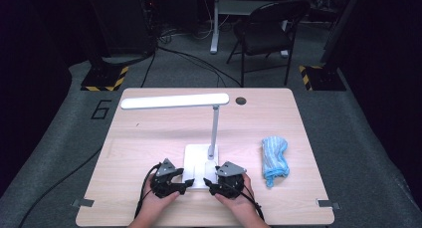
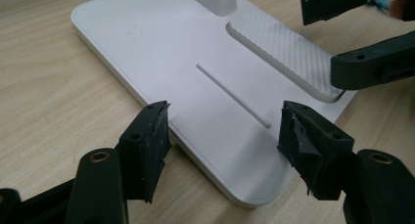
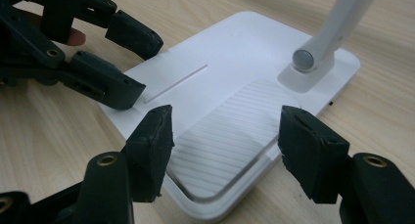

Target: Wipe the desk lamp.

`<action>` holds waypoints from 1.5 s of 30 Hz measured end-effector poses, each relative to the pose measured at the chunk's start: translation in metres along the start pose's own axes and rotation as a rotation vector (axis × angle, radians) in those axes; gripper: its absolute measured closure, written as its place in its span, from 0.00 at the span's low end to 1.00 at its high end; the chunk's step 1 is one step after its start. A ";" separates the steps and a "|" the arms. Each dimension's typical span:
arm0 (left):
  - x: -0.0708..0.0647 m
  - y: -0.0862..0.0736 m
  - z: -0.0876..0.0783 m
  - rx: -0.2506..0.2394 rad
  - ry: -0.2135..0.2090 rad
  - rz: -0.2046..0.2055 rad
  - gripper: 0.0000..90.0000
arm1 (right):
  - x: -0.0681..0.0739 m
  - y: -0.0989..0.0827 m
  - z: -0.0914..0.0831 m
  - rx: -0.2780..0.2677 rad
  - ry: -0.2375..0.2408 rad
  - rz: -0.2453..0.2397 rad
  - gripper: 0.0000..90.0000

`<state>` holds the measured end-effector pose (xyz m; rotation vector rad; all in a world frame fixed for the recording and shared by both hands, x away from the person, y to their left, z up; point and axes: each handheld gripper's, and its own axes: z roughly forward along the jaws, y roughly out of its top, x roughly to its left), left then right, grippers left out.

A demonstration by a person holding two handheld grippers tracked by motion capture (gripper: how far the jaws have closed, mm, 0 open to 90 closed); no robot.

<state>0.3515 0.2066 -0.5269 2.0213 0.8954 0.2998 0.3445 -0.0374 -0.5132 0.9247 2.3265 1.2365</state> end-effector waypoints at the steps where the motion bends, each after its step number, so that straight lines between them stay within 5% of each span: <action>1: 0.000 0.000 -0.001 0.012 -0.007 0.004 0.39 | 0.001 0.001 0.001 0.004 -0.016 -0.026 0.41; 3: -0.001 0.000 -0.002 0.016 -0.015 -0.001 0.39 | 0.005 0.003 0.003 0.017 -0.064 -0.060 0.40; 5: -0.001 -0.001 -0.003 0.021 -0.019 0.003 0.39 | 0.004 0.003 0.004 0.019 -0.058 -0.076 0.40; 14: -0.005 -0.002 -0.004 0.017 -0.008 0.006 0.38 | -0.001 0.001 0.007 0.024 -0.050 0.014 0.36; 25: -0.013 -0.001 0.001 0.012 -0.033 0.006 0.37 | -0.005 0.002 0.011 0.047 -0.066 0.008 0.36; 29: -0.012 0.000 0.003 0.016 -0.057 -0.001 0.38 | -0.012 -0.002 0.008 0.045 -0.067 0.056 0.35; 34: -0.010 0.001 0.003 0.021 -0.028 -0.006 0.39 | -0.019 -0.007 0.004 0.032 -0.040 0.111 0.39; 39: 0.000 0.002 -0.003 0.014 0.004 0.011 0.39 | -0.023 -0.009 0.002 0.025 -0.031 0.118 0.43; 45: 0.012 0.001 -0.010 -0.001 0.042 -0.028 0.38 | -0.027 -0.009 -0.002 0.034 -0.030 0.099 0.47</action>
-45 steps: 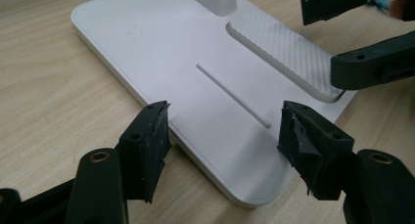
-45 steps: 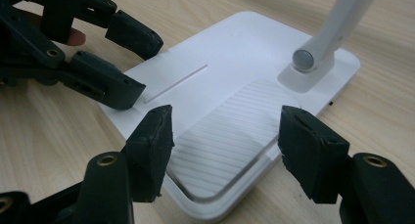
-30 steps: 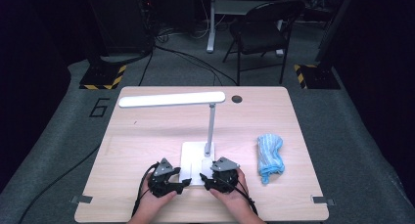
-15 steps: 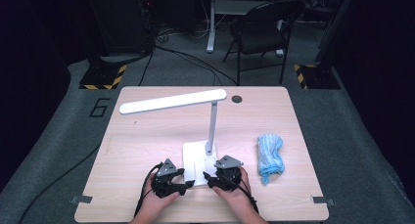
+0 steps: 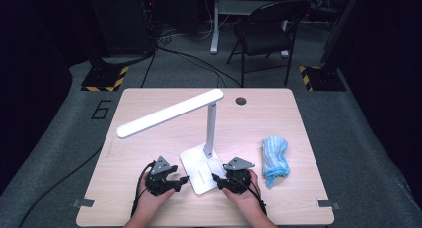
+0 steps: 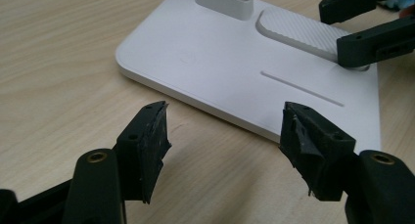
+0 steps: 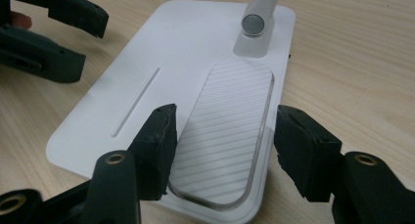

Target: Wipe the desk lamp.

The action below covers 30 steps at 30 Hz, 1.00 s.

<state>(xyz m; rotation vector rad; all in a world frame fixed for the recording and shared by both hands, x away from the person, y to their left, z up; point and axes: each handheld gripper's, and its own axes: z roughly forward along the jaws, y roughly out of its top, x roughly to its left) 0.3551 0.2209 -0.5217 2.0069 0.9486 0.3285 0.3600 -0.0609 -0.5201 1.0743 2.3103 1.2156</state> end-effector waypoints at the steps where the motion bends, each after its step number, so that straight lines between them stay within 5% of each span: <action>1: 0.002 0.000 -0.001 -0.001 0.004 0.000 0.38 | 0.000 0.000 0.000 0.000 0.000 0.000 0.47; 3: 0.005 0.000 -0.003 -0.005 0.015 -0.011 0.38 | -0.003 0.000 -0.001 0.000 0.003 -0.021 0.48; 10: 0.010 -0.001 -0.003 -0.013 0.028 -0.031 0.38 | -0.015 -0.002 -0.004 0.002 0.021 0.019 0.51; 19: 0.009 0.001 0.001 0.001 0.013 -0.018 0.38 | -0.033 -0.006 -0.010 -0.011 -0.034 0.050 0.48; 24: 0.007 0.004 0.005 0.007 -0.006 -0.012 0.38 | -0.044 -0.007 -0.012 -0.026 -0.082 0.108 0.46; 30: 0.005 0.007 0.011 -0.004 -0.012 -0.004 0.38 | -0.041 -0.009 -0.023 -0.037 -0.084 0.087 0.45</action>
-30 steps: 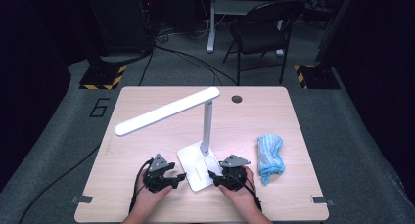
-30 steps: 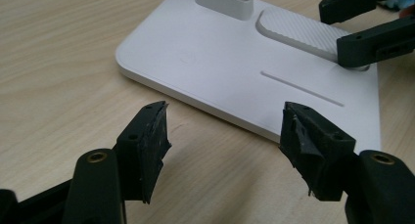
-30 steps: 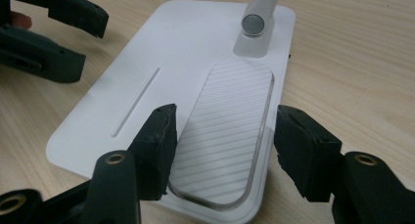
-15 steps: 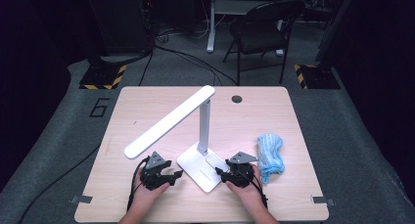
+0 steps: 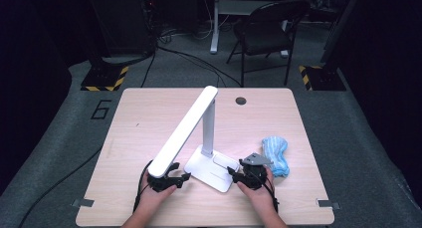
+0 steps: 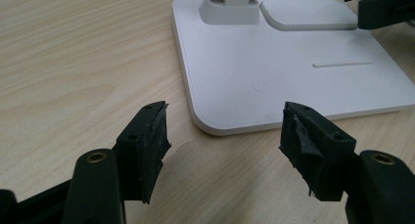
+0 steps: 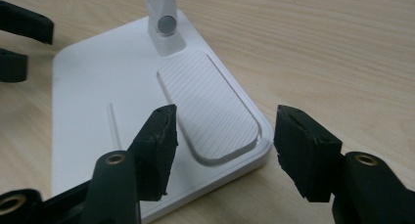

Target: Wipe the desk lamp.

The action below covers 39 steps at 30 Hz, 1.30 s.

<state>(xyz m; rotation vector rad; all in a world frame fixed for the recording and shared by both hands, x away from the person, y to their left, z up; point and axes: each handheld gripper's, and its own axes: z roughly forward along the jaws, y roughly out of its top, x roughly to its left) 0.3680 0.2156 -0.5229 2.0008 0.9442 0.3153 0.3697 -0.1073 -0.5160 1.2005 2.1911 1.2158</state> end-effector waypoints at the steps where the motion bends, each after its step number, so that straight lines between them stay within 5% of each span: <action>1: 0.000 0.000 0.001 0.006 -0.009 -0.006 0.38 | 0.003 -0.001 -0.002 -0.002 0.006 0.001 0.44; 12: -0.001 0.009 0.014 0.009 -0.048 0.002 0.37 | 0.034 -0.014 -0.014 0.067 0.054 -0.059 0.39; 24: 0.000 0.015 0.028 0.009 -0.080 -0.002 0.34 | 0.048 -0.027 -0.017 0.115 0.059 -0.058 0.36; 35: 0.001 0.016 0.029 0.026 -0.068 0.019 0.32 | 0.048 -0.028 -0.013 0.111 0.026 -0.079 0.30; 36: -0.001 0.015 0.029 0.026 -0.069 -0.003 0.32 | 0.047 -0.028 -0.012 0.109 0.025 -0.083 0.31; 38: 0.000 0.015 0.027 0.034 -0.065 0.028 0.32 | 0.045 -0.027 -0.010 0.106 0.025 -0.077 0.31; 39: -0.002 0.014 0.027 0.028 -0.064 0.007 0.32 | 0.044 -0.026 -0.009 0.105 0.023 -0.075 0.32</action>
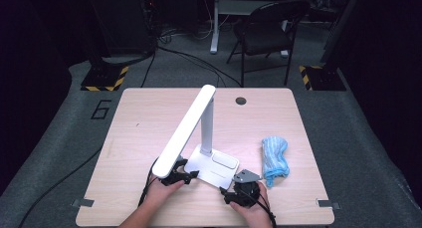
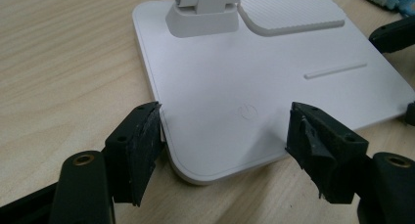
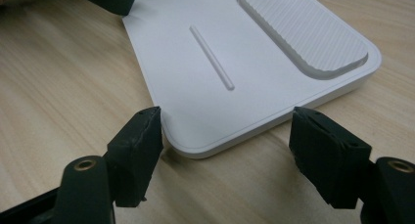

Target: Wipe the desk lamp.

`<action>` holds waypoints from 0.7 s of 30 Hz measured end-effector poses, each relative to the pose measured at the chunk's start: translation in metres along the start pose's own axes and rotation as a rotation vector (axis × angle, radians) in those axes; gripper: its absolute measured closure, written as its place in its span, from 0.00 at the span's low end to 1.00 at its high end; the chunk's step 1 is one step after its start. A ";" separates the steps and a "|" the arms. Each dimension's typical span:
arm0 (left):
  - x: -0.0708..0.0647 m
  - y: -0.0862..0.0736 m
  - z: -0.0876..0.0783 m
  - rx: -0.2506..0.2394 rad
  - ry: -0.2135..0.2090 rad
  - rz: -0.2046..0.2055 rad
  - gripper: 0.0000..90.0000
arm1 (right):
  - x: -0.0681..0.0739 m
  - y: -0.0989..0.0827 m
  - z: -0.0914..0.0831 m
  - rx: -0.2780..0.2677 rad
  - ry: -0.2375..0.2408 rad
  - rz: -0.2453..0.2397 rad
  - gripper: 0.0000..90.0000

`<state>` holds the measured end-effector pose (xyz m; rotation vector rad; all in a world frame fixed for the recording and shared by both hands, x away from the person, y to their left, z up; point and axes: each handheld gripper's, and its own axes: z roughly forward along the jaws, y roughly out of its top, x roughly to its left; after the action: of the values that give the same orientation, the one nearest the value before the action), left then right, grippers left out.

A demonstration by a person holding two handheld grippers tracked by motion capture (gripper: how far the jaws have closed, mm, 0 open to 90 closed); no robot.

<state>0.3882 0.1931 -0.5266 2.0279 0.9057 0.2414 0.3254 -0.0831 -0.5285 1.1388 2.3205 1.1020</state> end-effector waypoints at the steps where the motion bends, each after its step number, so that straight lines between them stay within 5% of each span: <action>1: 0.000 0.000 -0.002 0.016 0.001 0.019 0.32 | -0.002 0.001 0.001 -0.005 -0.003 -0.008 0.33; 6: -0.002 -0.003 -0.004 0.022 0.015 0.022 0.34 | -0.008 0.004 0.005 -0.009 0.002 -0.016 0.37; 8: -0.004 -0.005 -0.004 0.016 0.024 -0.028 0.37 | -0.010 0.005 0.005 -0.015 0.005 -0.028 0.40; 9: -0.004 -0.006 -0.005 0.014 0.028 -0.024 0.38 | -0.010 0.006 0.006 -0.016 0.007 -0.014 0.42; 10: -0.001 -0.005 -0.006 0.021 0.036 0.022 0.40 | -0.012 0.007 0.006 -0.019 0.007 -0.027 0.43; 12: -0.002 -0.006 -0.006 0.020 0.056 0.021 0.42 | -0.013 0.008 0.008 -0.015 0.006 -0.018 0.45; 14: -0.005 -0.007 -0.005 0.011 0.064 -0.025 0.43 | -0.015 0.010 0.009 -0.017 0.003 -0.023 0.46; 16: -0.002 -0.005 -0.007 0.019 0.085 0.044 0.45 | -0.016 0.011 0.010 -0.019 -0.003 -0.026 0.46; 21: -0.001 -0.006 -0.008 0.010 0.108 0.035 0.49 | -0.021 0.016 0.015 -0.022 -0.009 -0.033 0.48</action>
<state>0.3809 0.1992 -0.5264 2.0572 0.9390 0.3694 0.3555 -0.0857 -0.5270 1.0911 2.3062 1.1054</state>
